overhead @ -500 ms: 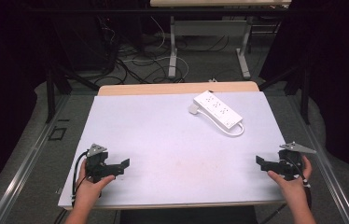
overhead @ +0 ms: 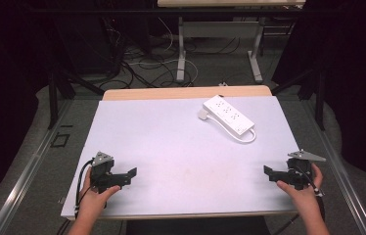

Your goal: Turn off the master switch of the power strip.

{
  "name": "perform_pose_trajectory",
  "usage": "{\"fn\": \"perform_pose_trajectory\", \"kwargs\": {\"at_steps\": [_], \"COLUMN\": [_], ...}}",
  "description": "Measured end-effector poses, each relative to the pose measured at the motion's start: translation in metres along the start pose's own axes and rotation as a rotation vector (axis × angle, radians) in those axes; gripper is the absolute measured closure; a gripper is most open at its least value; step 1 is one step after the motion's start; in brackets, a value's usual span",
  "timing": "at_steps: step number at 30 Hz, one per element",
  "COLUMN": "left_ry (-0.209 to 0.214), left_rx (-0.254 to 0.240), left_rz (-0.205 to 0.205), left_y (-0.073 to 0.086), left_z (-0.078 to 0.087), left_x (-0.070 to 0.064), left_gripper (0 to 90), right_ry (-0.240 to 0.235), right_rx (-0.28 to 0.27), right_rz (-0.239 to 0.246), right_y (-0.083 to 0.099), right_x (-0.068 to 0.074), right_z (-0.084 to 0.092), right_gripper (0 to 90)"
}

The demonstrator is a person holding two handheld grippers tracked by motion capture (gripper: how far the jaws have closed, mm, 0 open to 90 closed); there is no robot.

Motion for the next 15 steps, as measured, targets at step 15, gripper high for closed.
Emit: {"fn": "perform_pose_trajectory", "kwargs": {"at_steps": [15], "left_ry": [-0.011], "left_rx": [0.018], "left_rz": [-0.033], "left_y": [0.001], "left_z": [0.007], "left_x": [-0.004], "left_gripper": [1.1], "right_ry": [-0.021], "right_rx": [0.038], "right_rz": [0.075], "right_y": [-0.015], "right_x": [0.01], "right_z": [0.004], "right_gripper": [5.4]}}
Point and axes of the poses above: each handheld gripper's, and its own axes: z roughly backward along the jaws, y roughly out of its underside, x roughly to its left, the point moved 3 cm from there along -z, roughly forward along the jaws
